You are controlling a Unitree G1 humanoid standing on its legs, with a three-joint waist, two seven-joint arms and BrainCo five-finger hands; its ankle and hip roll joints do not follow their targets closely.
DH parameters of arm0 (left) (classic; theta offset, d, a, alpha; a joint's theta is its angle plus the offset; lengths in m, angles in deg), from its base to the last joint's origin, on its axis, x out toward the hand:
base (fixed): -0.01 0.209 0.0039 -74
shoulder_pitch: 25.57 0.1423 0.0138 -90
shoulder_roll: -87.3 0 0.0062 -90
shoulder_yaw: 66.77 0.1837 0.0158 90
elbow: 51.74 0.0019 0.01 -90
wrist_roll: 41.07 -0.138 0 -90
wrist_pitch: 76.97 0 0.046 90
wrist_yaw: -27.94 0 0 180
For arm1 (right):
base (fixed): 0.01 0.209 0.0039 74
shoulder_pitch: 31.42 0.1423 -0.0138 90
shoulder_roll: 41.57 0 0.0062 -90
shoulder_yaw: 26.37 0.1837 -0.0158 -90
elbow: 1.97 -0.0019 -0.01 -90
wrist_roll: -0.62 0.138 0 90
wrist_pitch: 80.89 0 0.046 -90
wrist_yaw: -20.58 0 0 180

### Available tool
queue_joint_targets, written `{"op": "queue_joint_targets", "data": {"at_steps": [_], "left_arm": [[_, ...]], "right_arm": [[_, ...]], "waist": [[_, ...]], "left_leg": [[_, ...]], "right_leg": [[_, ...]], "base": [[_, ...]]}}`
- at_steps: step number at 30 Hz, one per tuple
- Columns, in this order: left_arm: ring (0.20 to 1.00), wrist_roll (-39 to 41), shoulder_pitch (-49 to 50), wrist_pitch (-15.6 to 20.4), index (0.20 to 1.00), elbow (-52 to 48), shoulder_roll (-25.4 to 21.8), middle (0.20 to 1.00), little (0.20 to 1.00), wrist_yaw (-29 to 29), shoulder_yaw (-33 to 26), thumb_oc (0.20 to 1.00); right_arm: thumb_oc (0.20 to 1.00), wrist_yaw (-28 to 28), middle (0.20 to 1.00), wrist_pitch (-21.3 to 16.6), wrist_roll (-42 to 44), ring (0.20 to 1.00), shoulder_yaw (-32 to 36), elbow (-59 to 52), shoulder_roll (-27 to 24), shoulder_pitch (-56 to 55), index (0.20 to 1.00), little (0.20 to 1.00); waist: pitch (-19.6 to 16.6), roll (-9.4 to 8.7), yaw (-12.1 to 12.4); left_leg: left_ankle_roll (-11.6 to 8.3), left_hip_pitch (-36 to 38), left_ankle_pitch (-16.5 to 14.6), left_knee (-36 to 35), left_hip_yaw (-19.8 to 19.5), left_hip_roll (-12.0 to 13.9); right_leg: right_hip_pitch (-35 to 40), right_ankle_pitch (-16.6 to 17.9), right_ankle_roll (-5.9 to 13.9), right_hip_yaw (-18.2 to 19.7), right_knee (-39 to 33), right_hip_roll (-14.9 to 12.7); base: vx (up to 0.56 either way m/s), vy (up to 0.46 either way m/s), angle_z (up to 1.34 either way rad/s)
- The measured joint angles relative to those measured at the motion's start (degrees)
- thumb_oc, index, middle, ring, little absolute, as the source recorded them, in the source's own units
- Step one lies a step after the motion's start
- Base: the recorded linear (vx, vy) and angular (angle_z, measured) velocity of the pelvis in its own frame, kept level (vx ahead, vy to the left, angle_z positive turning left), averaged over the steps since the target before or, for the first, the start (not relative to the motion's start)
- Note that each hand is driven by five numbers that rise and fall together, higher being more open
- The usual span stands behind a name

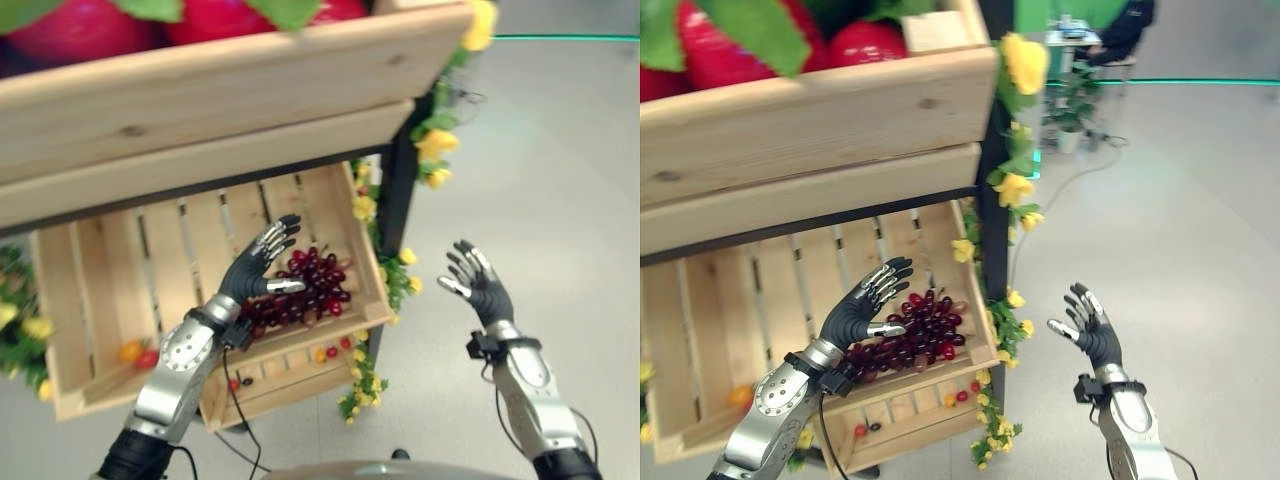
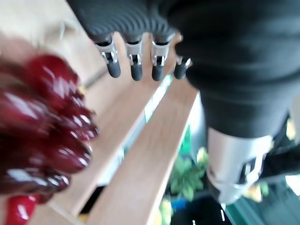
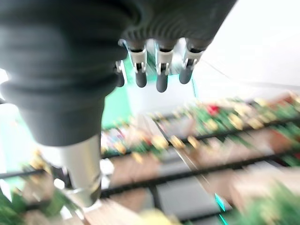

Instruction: Pick up the fruits from the basket on one side to the basket on the other side

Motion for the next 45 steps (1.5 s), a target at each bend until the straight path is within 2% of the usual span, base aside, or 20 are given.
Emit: {"op": "queue_joint_targets", "data": {"at_steps": [4, 7, 9, 12, 14, 15, 16, 17, 18, 21, 23, 24, 25, 27, 29, 33, 38, 42, 44, 45], "left_arm": [[1.000, 3.95, -1.95, 0.89, 1.000, -5.00, -0.62, 1.000, 1.000, 0.85, 1.07, 1.000], [1.000, 3.69, -1.56, 1.20, 1.000, -7.88, -2.17, 1.000, 1.000, 0.80, 3.92, 1.000], [1.000, 3.55, -2.23, 1.42, 1.000, -7.97, -3.12, 1.000, 1.000, 1.10, 4.92, 1.000], [1.000, 1.79, -3.91, 1.40, 1.000, -7.20, -6.38, 1.000, 1.000, 0.63, 1.79, 1.000], [1.000, 0.75, -5.87, 1.46, 1.000, -5.73, -9.39, 1.000, 1.000, -0.05, 2.09, 1.000], [1.000, 0.41, -6.13, 1.88, 1.000, -5.53, -10.18, 1.000, 1.000, -0.50, 1.99, 1.000], [1.000, 0.21, -6.84, 2.18, 1.000, -4.19, -7.90, 1.000, 1.000, -0.39, 2.71, 1.000], [1.000, -0.01, -7.01, 1.91, 1.000, -3.12, -6.42, 1.000, 1.000, -0.32, 2.76, 1.000], [1.000, -0.83, -5.52, 1.46, 1.000, -2.52, -5.08, 1.000, 1.000, -0.46, 2.50, 1.000], [1.000, -0.86, -5.22, 1.10, 1.000, -2.50, -5.15, 1.000, 1.000, -0.37, 2.98, 1.000], [1.000, -0.87, -4.32, 1.10, 1.000, -2.45, -6.05, 1.000, 1.000, -0.86, 2.11, 1.000], [1.000, -0.88, -2.10, 1.40, 1.000, -2.63, -6.89, 1.000, 1.000, -0.97, 1.18, 1.000], [1.000, -0.94, -0.75, 1.35, 1.000, -2.44, -8.09, 1.000, 1.000, -0.94, 1.13, 1.000], [1.000, -1.91, 0.35, 0.95, 1.000, -1.00, -8.06, 1.000, 1.000, -0.72, 2.25, 1.000], [1.000, -2.20, -0.08, 1.02, 1.000, -0.60, -5.37, 1.000, 1.000, -0.41, 2.28, 1.000], [1.000, -2.84, -1.68, 1.07, 1.000, 0.00, -4.02, 1.000, 1.000, -0.27, 2.18, 1.000], [1.000, -2.84, -1.97, 1.06, 1.000, 0.02, -2.67, 1.000, 1.000, -0.23, 2.28, 1.000], [1.000, -3.20, -2.51, 1.34, 1.000, 0.23, -0.70, 1.000, 1.000, -1.91, 1.76, 1.000], [1.000, -3.35, -1.59, 1.50, 1.000, 1.26, -1.21, 1.000, 1.000, -3.47, -0.45, 1.000], [1.000, -3.44, -1.21, 1.53, 1.000, 2.12, -0.99, 1.000, 1.000, -4.56, -0.74, 1.000]], "right_arm": [[1.000, 0.12, 1.000, -0.25, -0.69, 1.000, 2.68, -0.58, 1.43, -2.13, 1.000, 1.000], [1.000, 0.71, 1.000, -0.44, -1.46, 1.000, 2.69, -0.66, 2.68, -0.41, 1.000, 1.000], [1.000, 1.28, 1.000, -0.45, -1.77, 1.000, 2.33, 0.41, 3.34, 0.63, 1.000, 1.000], [1.000, 1.87, 1.000, -0.01, -2.43, 1.000, 1.21, 1.32, 4.07, 3.40, 1.000, 1.000], [1.000, 1.92, 1.000, -0.50, -3.02, 1.000, 1.38, 0.94, 4.99, 1.88, 1.000, 1.000], [1.000, 1.83, 1.000, -0.67, -3.14, 1.000, 1.25, 0.90, 5.02, 2.92, 1.000, 1.000], [1.000, 1.94, 1.000, -1.27, -3.47, 1.000, 1.40, 1.27, 4.04, 5.65, 1.000, 1.000], [1.000, 2.16, 1.000, -1.01, -3.51, 1.000, 1.21, 1.39, 4.02, 5.88, 1.000, 1.000], [1.000, 2.65, 1.000, -0.83, -3.73, 1.000, 0.47, 1.40, 4.12, 5.63, 1.000, 1.000], [1.000, 3.01, 1.000, -0.99, -4.03, 1.000, 0.43, 0.90, 3.46, 4.98, 1.000, 1.000], [1.000, 3.36, 1.000, -0.96, -4.02, 1.000, -0.83, 1.01, 4.06, 5.00, 1.000, 1.000], [1.000, 3.43, 1.000, -0.66, -4.11, 1.000, -2.46, 1.54, 4.74, 5.40, 1.000, 1.000], [1.000, 3.18, 1.000, -0.59, -4.32, 1.000, -3.44, 1.39, 5.15, 4.97, 1.000, 1.000], [1.000, 2.80, 1.000, -0.67, -5.29, 1.000, -4.86, 0.71, 2.96, 4.52, 1.000, 1.000], [1.000, 2.49, 1.000, -0.39, -5.73, 1.000, -2.58, 0.39, 1.38, 0.60, 1.000, 1.000], [1.000, 2.28, 1.000, 0.20, -5.70, 1.000, -0.83, 0.46, -0.83, -5.07, 1.000, 1.000], [1.000, 1.99, 1.000, 0.14, -5.69, 1.000, -0.51, 0.28, -1.02, -4.68, 1.000, 1.000], [1.000, 3.35, 1.000, -1.06, -5.22, 1.000, 3.88, 0.58, -0.28, -4.48, 1.000, 1.000], [1.000, 3.32, 1.000, -1.24, -5.13, 1.000, 3.60, 0.96, 1.23, -4.99, 1.000, 1.000], [1.000, 3.53, 1.000, -1.23, -5.12, 1.000, 3.62, 1.31, 1.20, -5.01, 1.000, 1.000]], "waist": [[0.69, -2.33, -2.28], [0.97, -3.35, -1.40], [1.01, -3.10, -2.10], [1.58, -2.84, 0.51], [1.12, -8.21, 0.29], [1.19, -9.09, 0.99], [2.11, -5.74, 2.40], [2.28, -5.21, 2.45], [2.20, -4.43, 2.90], [0.97, -3.82, 0.81], [-0.53, -4.15, 3.09], [-1.42, -5.38, 4.07], [-2.50, -6.98, 5.03], [-4.46, -5.59, 4.12], [-5.02, -4.07, -0.35], [-5.19, -3.35, -3.39], [-4.48, -2.30, -2.68], [-3.53, -1.81, -4.85], [-3.49, -4.23, -4.04], [-3.07, -4.85, -2.08]], "left_leg": [[2.79, 1.30, -0.58, -2.42, 3.95, -1.84], [5.78, -2.13, -0.96, -2.02, 11.56, -3.38], [5.83, -4.56, 0.99, -1.33, 19.45, -2.46], [4.95, -6.13, 3.30, -2.81, 29.98, 4.56], [3.46, -5.92, 0.90, 1.66, 30.55, 3.01], [5.44, -6.72, -1.81, 4.65, 29.32, 0.78], [9.12, -7.46, -2.13, 2.92, 26.38, -0.06], [9.62, -7.36, -0.97, 1.51, 29.00, 0.65], [7.99, -5.28, 0.48, -1.47, 36.12, 2.32], [7.03, -4.06, 2.45, -3.08, 48.03, 4.80], [5.72, -2.05, 2.38, -3.32, 55.86, 6.74], [4.15, -0.65, 0.94, 0.02, 59.09, 8.05], [4.92, -0.42, 0.05, 0.76, 56.06, 7.41], [3.80, -0.33, 0.14, -0.61, 49.80, 8.36], [-1.37, 1.32, 1.27, -1.00, 49.38, 9.78], [-1.36, 2.38, 1.62, 0.47, 49.01, 13.12], [-0.88, 1.75, 1.94, 4.28, 44.39, 16.40], [-3.21, 2.58, 3.69, 6.49, 44.78, 17.93], [-3.35, 2.31, 3.84, 13.65, 44.28, 22.03], [-1.26, 1.50, 5.36, 20.24, 39.87, 24.19]], "right_leg": [[-3.00, 1.79, 2.23, 4.27, 1.52, -1.37], [-9.57, 5.89, 9.40, 6.89, 0.60, -2.93], [-12.99, -1.65, 8.76, 2.85, -0.37, -3.39], [-19.33, -4.58, 2.84, -12.76, 18.84, -1.58], [-13.27, -3.78, 2.70, -10.82, 17.48, -0.85], [-11.53, -2.61, 0.06, -8.54, 11.42, -0.27], [-12.30, -3.25, 4.34, -8.96, 9.42, 1.98], [-13.70, -4.70, 2.14, -12.10, 13.88, 1.79], [-14.50, -7.40, -0.06, -22.90, 23.98, -3.70], [-9.83, -9.36, 1.92, -28.82, 28.88, -11.39], [-4.12, -9.40, 4.50, -35.14, 27.00, -17.62], [-1.73, -7.77, 1.66, -39.64, 25.18, -19.29], [-1.42, -4.22, -2.30, -41.08, 22.46, -19.41], [-1.63, -4.79, 0.24, -40.29, 16.17, -15.38], [-1.20, -6.38, 2.22, -38.33, 14.62, -13.00], [-1.82, -7.44, 0.61, -35.03, 13.19, -8.82], [-2.13, -8.36, -1.28, -32.68, 12.49, -5.76], [-2.75, -12.08, -1.18, -31.55, 15.94, -5.00], [-3.11, -15.65, -5.49, -29.12, 17.28, -0.56], [-2.25, -15.38, -7.22, -24.14, 15.99, 2.74]], "base": [[-0.24, 0.281, -0.61], [-0.18, 0.092, -1.30], [-0.26, 0.073, -1.30], [-0.22, 0.080, -1.44], [-0.20, 0.033, -0.92], [-0.13, -0.045, -1.96], [-0.11, -0.034, -2.25], [-0.19, -0.074, -2.58], [-0.10, -0.031, -1.83], [-0.13, -0.094, -1.66], [-0.09, -0.139, -2.54], [-0.03, -0.130, -2.64], [0.00, -0.222, -2.68], [0.11, -0.304, -2.18], [0.09, -0.285, -0.95], [0.09, -0.338, -0.53], [0.10, -0.233, -0.31], [0.20, -0.434, -0.03], [0.14, -0.416, -0.90], [-0.03, -0.149, -1.31]]}}
